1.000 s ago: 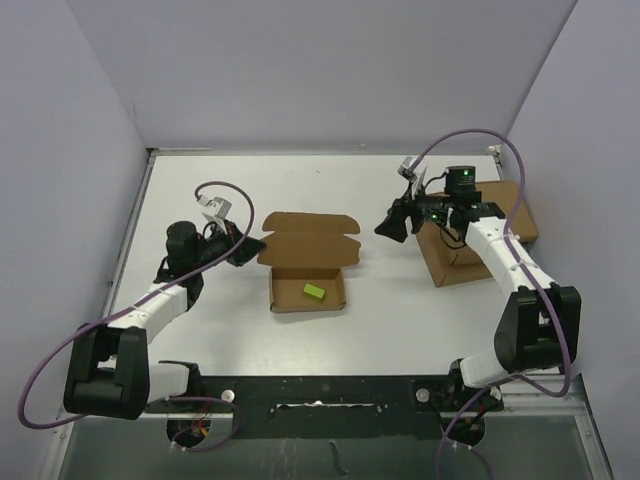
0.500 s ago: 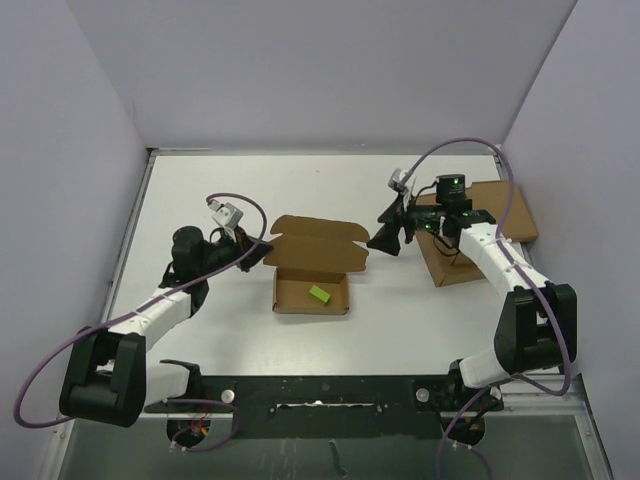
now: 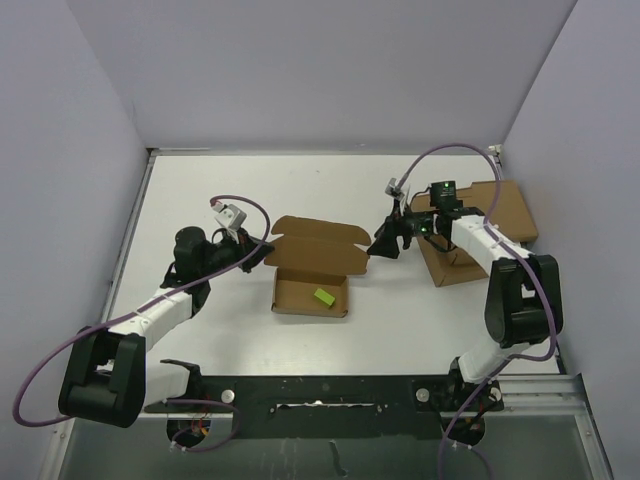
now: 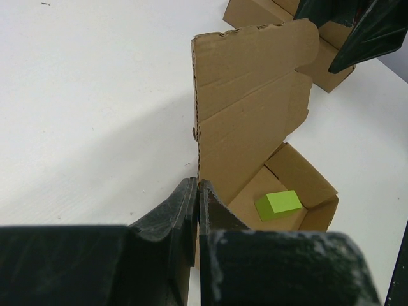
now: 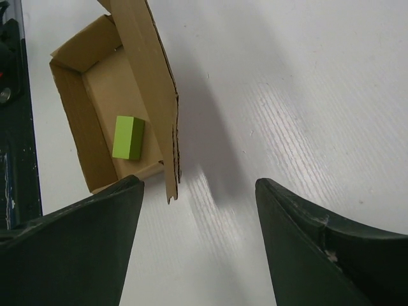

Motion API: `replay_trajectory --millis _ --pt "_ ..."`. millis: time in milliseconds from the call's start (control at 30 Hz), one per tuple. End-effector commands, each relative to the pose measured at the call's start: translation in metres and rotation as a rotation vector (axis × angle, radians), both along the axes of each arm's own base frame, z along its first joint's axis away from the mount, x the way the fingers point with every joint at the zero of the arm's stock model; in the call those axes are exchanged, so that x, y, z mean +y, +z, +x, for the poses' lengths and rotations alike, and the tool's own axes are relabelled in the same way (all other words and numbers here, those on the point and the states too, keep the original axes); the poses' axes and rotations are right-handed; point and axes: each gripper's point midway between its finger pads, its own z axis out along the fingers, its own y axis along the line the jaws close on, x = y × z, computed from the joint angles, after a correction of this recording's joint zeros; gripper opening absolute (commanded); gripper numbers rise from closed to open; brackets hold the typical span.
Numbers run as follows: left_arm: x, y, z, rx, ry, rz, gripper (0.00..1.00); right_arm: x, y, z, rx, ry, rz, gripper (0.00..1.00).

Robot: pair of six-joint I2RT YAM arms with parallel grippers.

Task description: Fold the paper box

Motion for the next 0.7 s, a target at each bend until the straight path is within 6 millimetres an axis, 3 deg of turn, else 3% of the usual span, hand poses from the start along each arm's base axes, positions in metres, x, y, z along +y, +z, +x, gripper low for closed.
replay_trajectory --millis 0,300,400,533,667 --pt "-0.001 0.018 0.001 -0.076 -0.006 -0.001 0.00 0.014 0.004 -0.006 0.016 0.059 0.072 0.71" --pt "-0.002 0.017 0.002 -0.073 -0.004 0.002 0.00 0.027 -0.011 -0.017 0.052 0.113 0.063 0.58" --pt "-0.002 0.017 0.002 -0.069 -0.004 0.002 0.00 0.029 -0.014 -0.018 0.063 0.124 0.057 0.47" --pt "-0.002 0.016 0.002 -0.065 -0.002 0.002 0.00 0.032 -0.011 -0.020 0.052 0.142 0.054 0.24" --pt "-0.002 0.016 0.002 -0.059 -0.006 -0.002 0.00 0.032 -0.007 -0.021 0.033 0.157 0.049 0.11"
